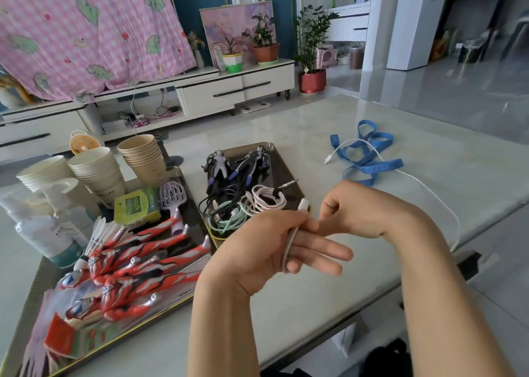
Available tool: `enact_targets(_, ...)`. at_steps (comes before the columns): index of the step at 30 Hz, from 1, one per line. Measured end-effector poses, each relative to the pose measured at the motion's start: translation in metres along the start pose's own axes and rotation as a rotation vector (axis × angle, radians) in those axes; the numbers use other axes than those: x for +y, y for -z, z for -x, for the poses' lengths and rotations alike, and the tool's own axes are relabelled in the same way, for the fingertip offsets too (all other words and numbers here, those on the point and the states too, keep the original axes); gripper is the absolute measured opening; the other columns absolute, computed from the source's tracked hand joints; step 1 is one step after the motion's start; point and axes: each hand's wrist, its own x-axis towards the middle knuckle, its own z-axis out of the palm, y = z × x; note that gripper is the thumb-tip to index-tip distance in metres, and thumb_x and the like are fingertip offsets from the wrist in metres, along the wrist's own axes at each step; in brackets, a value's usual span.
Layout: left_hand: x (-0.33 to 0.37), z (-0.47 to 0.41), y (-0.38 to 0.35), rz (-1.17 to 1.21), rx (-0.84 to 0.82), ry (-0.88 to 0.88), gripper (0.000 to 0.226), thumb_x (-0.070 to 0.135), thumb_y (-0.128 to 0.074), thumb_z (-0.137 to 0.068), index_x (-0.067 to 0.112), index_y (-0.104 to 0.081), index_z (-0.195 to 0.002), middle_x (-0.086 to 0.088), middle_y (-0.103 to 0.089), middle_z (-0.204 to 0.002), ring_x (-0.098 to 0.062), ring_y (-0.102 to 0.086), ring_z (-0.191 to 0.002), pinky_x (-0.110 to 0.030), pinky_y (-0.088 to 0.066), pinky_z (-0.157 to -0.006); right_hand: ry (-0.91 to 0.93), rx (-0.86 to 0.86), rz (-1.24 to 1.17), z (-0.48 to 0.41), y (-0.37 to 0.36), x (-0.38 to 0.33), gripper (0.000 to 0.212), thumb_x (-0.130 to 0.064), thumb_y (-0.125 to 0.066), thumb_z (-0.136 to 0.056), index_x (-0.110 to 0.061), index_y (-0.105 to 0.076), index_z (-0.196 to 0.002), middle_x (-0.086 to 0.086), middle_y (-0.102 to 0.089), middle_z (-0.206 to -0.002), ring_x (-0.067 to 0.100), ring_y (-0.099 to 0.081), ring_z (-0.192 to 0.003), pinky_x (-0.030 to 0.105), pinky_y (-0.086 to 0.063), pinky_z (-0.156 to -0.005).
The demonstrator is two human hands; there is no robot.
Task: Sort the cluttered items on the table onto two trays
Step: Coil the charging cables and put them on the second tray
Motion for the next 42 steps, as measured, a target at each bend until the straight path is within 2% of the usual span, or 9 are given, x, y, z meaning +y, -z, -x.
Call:
enact_targets(5,-0.006,-0.009,-0.009,-0.173,0.076,0.156,0.029,0.022,-0.031,-0.102,0.005,-0.045,-0.083,-0.014,-0.071,-0.074,-0.021,-0.068,-0.056,-0.016,-0.044,-0.040,0.041,-0.054,-0.025,0.001,-0.005,-0.006,0.033,-0.029,-0.062,-0.086,-0.006,-0.055,-0.064,0.008,-0.033,-0.064,0.019,-0.028,-0.064,0.028,-0.023,-0.054)
enact_targets(7,-0.006,-0.014,-0.010,-0.121,0.164,0.164,0.029,0.019,-0.035,-0.101,0.002,-0.050,-0.082,-0.013,-0.069,-0.071,-0.020,-0.066,-0.055,-0.018,-0.050,-0.043,0.022,-0.041,-0.071,0.000,-0.007,-0.009,0.033,-0.026,-0.060,-0.088,0.002,-0.063,-0.072,0.009,-0.042,-0.067,0.018,-0.034,-0.062,0.027,-0.029,-0.057)
enact_targets(10,-0.006,-0.024,-0.013,-0.068,0.304,0.164,0.033,0.016,-0.036,-0.100,0.004,-0.052,-0.074,-0.009,-0.061,-0.065,-0.017,-0.058,-0.056,-0.018,-0.049,-0.046,0.032,0.056,-0.118,-0.003,-0.008,-0.013,0.025,-0.010,-0.052,-0.089,-0.016,-0.069,-0.072,-0.002,-0.058,-0.067,0.008,-0.047,-0.058,0.020,-0.037,-0.056)
enact_targets(14,-0.004,-0.033,-0.012,0.135,0.604,-0.056,0.037,0.010,-0.037,-0.099,0.005,-0.054,-0.066,-0.003,-0.058,-0.044,-0.016,-0.057,-0.048,-0.027,-0.052,-0.062,0.132,0.176,-0.229,-0.011,-0.020,-0.024,0.021,-0.007,-0.048,-0.088,0.000,-0.065,-0.079,0.018,-0.066,-0.076,0.019,-0.054,-0.066,0.032,-0.047,-0.064)
enact_targets(18,-0.005,-0.030,-0.008,0.297,0.788,-0.313,0.033,0.017,-0.033,-0.100,0.014,-0.061,-0.082,-0.003,-0.066,-0.074,-0.013,-0.060,-0.061,-0.021,-0.049,-0.051,0.219,0.175,-0.411,-0.013,-0.029,-0.035,0.028,-0.025,-0.056,-0.092,-0.003,-0.064,-0.077,0.009,-0.069,-0.074,0.021,-0.065,-0.064,0.034,-0.053,-0.065)
enact_targets(22,0.004,-0.022,-0.007,0.695,0.624,-0.417,0.030,0.026,-0.031,-0.101,0.013,-0.057,-0.095,-0.001,-0.073,-0.082,-0.016,-0.070,-0.083,-0.029,-0.050,-0.062,0.261,-0.068,-0.486,-0.006,-0.024,-0.039,0.027,-0.021,-0.050,-0.096,-0.005,-0.068,-0.084,0.003,-0.062,-0.063,0.012,-0.055,-0.053,0.016,-0.045,-0.052)
enact_targets(30,0.003,-0.011,0.009,1.058,0.252,-0.546,0.030,0.021,-0.033,-0.099,0.015,-0.051,-0.075,0.010,-0.046,-0.049,-0.001,-0.042,-0.035,-0.011,-0.036,-0.037,0.241,-0.267,-0.487,-0.003,-0.013,-0.023,0.027,-0.035,-0.061,-0.080,-0.010,-0.061,-0.071,-0.001,-0.057,-0.053,0.010,-0.050,-0.049,0.018,-0.041,-0.051)
enact_targets(38,0.001,-0.008,0.009,0.699,-0.145,-0.203,0.028,0.022,-0.039,-0.093,0.010,-0.056,-0.074,0.008,-0.042,-0.039,-0.001,-0.034,-0.022,-0.010,-0.019,-0.028,0.049,-0.244,-0.186,0.006,0.003,0.002,0.013,-0.026,-0.074,-0.076,-0.022,-0.070,-0.064,-0.010,-0.055,-0.048,0.004,-0.047,-0.049,0.013,-0.040,-0.052)
enact_targets(42,0.003,-0.004,-0.001,0.376,-0.207,-0.059,0.026,0.020,-0.037,-0.093,0.006,-0.050,-0.074,0.003,-0.047,-0.037,0.000,-0.029,-0.019,-0.009,-0.019,-0.025,-0.042,-0.122,-0.019,0.016,0.010,0.007,0.024,-0.042,-0.073,-0.068,-0.023,-0.067,-0.055,-0.002,-0.058,-0.058,0.008,-0.048,-0.058,0.018,-0.039,-0.058)
